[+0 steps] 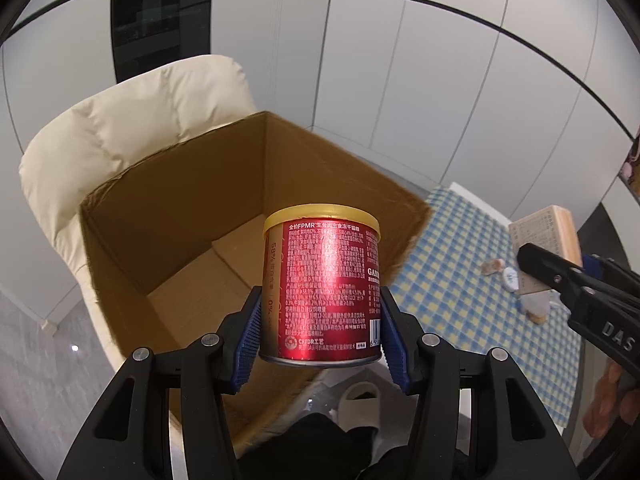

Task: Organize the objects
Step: 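Carry the red can and peach block toward the cardboard box with both tools, then release the red can into the box while the right gripper lowers and releases the peach block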

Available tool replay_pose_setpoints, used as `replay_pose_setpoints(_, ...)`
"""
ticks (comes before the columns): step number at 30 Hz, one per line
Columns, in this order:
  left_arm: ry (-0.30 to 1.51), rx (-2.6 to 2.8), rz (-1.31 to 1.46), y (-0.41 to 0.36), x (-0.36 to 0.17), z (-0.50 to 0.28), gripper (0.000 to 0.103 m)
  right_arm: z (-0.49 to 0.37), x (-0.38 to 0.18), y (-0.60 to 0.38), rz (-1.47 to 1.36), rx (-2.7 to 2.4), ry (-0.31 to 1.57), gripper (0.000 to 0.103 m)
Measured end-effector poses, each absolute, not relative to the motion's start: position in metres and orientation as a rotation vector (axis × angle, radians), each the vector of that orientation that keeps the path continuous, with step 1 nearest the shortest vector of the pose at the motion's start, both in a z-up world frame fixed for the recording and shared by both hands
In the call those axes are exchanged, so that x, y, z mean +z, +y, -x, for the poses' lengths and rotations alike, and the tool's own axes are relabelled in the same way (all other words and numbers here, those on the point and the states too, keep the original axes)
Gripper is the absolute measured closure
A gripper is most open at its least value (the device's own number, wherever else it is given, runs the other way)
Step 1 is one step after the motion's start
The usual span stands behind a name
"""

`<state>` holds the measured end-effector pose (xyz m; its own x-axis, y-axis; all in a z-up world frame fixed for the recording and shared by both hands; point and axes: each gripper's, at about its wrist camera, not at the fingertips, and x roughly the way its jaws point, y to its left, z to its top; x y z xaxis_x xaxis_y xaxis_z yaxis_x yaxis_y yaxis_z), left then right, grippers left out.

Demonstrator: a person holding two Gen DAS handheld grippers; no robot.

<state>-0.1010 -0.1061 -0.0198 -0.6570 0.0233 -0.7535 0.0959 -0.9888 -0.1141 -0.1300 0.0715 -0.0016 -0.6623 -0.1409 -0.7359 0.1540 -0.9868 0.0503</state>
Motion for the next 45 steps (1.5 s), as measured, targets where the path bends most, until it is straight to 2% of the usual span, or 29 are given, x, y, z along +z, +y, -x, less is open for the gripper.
replay_pose_setpoints(13,0.244,-2.746,-1.341,-0.13,-0.036,0.102,0.047,0.133,-0.003,0.025,-1.171,-2.661,0.111,0.049)
replay_pose_setpoints(19,0.228,-2.72,-1.322,-0.143,-0.035,0.098,0.035,0.137,-0.002,0.012,-1.163,-2.654,0.12,0.049)
replay_pose_setpoints(21,0.232,-2.714,-1.311,-0.148,-0.034,0.096,0.029,0.14,-0.003,0.008,-1.168,-2.644,0.121,0.049)
replay_pose_setpoints(23,0.232,-2.7,-1.291,-0.153,-0.032,0.094,0.016,0.142,-0.004,0.004,-1.173,-2.639,0.122,0.049)
replay_pose_setpoints(29,0.168,-2.651,-1.189,-0.164,-0.021,0.081,0.001,0.147,-0.006,-0.01,-1.18,-2.615,0.12,0.048)
replay_pose_setpoints(35,0.143,-2.634,-1.116,-0.176,-0.016,0.072,0.0,0.149,-0.007,-0.026,-1.169,-2.595,0.144,0.048)
replay_pose_setpoints(45,0.247,-2.577,-1.076,-0.211,-0.011,0.054,0.0,0.151,-0.012,-0.06,-1.169,-2.539,0.188,0.048)
